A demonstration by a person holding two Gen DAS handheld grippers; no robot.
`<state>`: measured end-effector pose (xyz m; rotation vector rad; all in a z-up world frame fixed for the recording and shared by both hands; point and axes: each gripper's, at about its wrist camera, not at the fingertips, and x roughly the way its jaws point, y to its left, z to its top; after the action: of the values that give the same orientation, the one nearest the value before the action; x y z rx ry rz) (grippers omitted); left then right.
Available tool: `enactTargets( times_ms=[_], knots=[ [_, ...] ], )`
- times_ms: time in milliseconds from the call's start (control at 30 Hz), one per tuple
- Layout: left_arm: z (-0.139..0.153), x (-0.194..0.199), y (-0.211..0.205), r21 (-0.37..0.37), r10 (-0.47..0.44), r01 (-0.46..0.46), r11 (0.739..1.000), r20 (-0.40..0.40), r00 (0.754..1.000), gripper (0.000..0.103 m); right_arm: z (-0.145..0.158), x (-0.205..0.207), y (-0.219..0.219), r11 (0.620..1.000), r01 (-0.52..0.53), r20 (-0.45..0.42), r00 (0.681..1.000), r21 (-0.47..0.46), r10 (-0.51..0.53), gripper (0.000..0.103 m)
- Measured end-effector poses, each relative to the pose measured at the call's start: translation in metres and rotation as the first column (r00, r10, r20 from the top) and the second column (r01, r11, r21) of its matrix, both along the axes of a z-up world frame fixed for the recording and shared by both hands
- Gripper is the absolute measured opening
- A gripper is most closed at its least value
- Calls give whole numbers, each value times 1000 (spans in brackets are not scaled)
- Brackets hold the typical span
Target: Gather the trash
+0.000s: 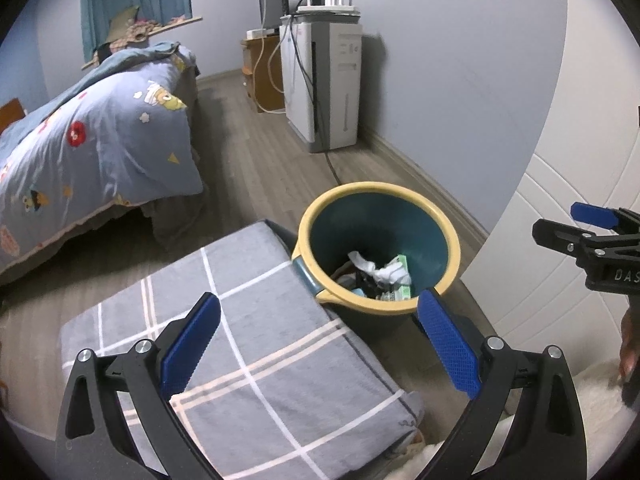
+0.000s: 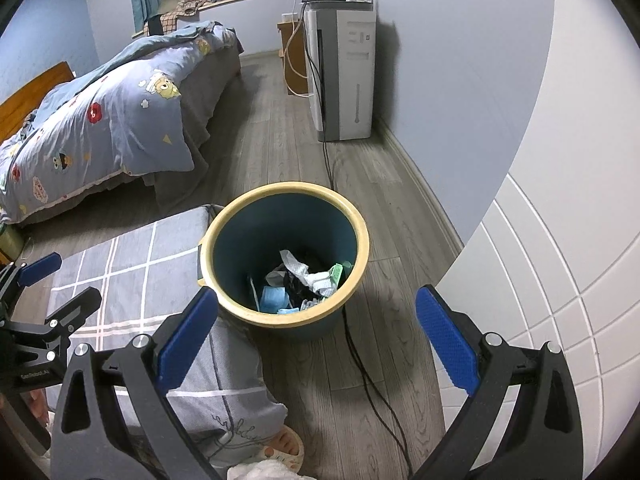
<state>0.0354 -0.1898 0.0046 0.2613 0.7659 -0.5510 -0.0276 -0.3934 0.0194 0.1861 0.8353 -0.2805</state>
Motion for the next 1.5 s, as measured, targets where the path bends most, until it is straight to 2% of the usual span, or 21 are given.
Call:
enactTargets(
  times_ms=[1500],
  knots=[
    [4,-5,-3,3,-14,14,1000,26,1000,98,-1,0,-8,1000,12,-5,1000,14,-12,97]
  ],
)
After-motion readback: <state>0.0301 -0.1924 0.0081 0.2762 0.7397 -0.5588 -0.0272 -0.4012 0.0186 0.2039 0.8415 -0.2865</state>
